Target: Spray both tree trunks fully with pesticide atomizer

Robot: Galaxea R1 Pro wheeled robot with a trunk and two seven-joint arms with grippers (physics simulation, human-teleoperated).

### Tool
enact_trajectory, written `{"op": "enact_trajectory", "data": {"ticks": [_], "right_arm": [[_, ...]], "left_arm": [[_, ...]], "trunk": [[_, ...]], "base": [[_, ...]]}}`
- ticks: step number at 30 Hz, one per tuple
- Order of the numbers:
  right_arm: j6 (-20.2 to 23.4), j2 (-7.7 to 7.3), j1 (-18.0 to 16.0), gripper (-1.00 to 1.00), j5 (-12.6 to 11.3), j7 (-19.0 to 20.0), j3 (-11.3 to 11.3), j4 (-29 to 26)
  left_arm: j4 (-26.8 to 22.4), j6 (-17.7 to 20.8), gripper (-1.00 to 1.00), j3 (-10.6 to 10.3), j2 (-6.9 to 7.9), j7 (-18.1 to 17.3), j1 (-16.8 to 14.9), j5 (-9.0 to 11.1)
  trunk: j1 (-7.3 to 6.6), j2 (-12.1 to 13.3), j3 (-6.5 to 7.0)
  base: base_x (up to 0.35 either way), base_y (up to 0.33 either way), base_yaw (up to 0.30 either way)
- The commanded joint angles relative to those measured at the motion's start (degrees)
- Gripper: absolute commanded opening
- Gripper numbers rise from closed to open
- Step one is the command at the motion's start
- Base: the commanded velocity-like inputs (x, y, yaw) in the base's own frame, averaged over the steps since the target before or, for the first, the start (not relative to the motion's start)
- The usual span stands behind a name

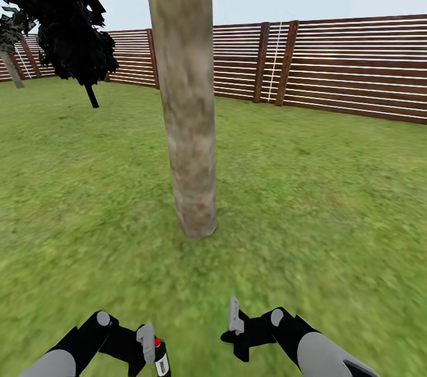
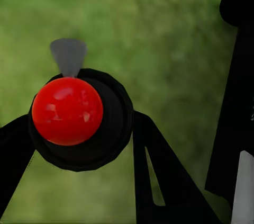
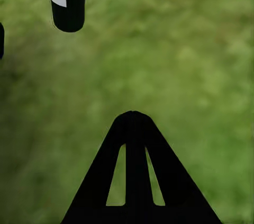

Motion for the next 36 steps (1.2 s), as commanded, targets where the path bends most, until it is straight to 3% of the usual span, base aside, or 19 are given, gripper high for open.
{"op": "enact_trajectory", "data": {"ticks": [1,3,5,7,10,13,22,28,32,36], "right_arm": [[0.00,0.14,0.00,-1.00,0.45,0.16,0.00,0.00],[0.00,1.51,-0.06,-1.00,1.88,4.53,0.00,-0.42],[0.04,2.32,-0.14,-1.00,2.16,6.24,0.00,-2.39],[0.08,2.62,-0.17,-1.00,2.17,6.77,0.00,-3.40],[0.09,2.62,-0.17,-1.00,2.18,6.94,0.00,-3.76],[0.15,2.62,-0.36,-1.00,2.18,6.96,0.00,-3.85],[0.39,2.62,-3.55,-1.00,1.95,6.89,-0.09,-3.87],[2.66,2.62,-6.29,-1.00,1.84,6.82,-0.17,-3.87],[3.78,2.62,-7.08,-1.00,1.83,6.79,-0.27,-3.87],[3.86,2.62,-7.28,-1.00,1.83,6.79,-0.35,-3.87]], "left_arm": [[-0.01,0.07,-1.00,-0.04,-0.01,0.04,-0.47,-0.16],[-0.02,0.90,-1.00,-0.22,-0.02,0.13,-2.10,-0.50],[-0.29,3.89,-1.00,-0.49,-0.11,0.12,-2.85,-0.64],[-1.38,5.71,-1.00,-0.59,-0.33,0.07,-3.55,-1.20],[-3.42,8.24,-1.00,-0.56,-1.02,-0.14,-3.89,-3.92],[-5.84,10.84,-1.00,-0.54,-1.19,-2.37,-3.95,-4.99],[-6.96,11.20,-1.00,-0.54,-1.30,-2.99,-3.87,-6.60],[-7.01,11.14,-1.00,-0.66,-4.38,-2.99,-3.86,-6.72],[-7.06,11.24,-1.00,-3.92,-5.86,-2.99,-3.86,-6.63],[-7.18,11.05,-1.00,-4.63,-6.65,-3.04,-3.86,-6.47]], "trunk": [[0.00,0.00,0.00],[0.00,0.00,0.00],[0.00,0.00,0.00],[0.00,0.00,0.00],[0.00,0.00,0.00],[0.00,0.00,0.00],[0.00,0.00,0.00],[0.00,0.00,0.00],[0.00,0.00,0.00],[0.00,0.00,0.00]], "base": [[0.000,0.000,0.000],[0.000,0.000,0.000],[0.000,0.000,0.000],[0.000,0.000,0.000],[0.000,0.000,0.000],[0.000,0.000,0.000],[0.000,0.000,0.000],[0.000,0.000,0.000],[0.000,0.000,0.000],[0.000,0.000,0.000]]}}
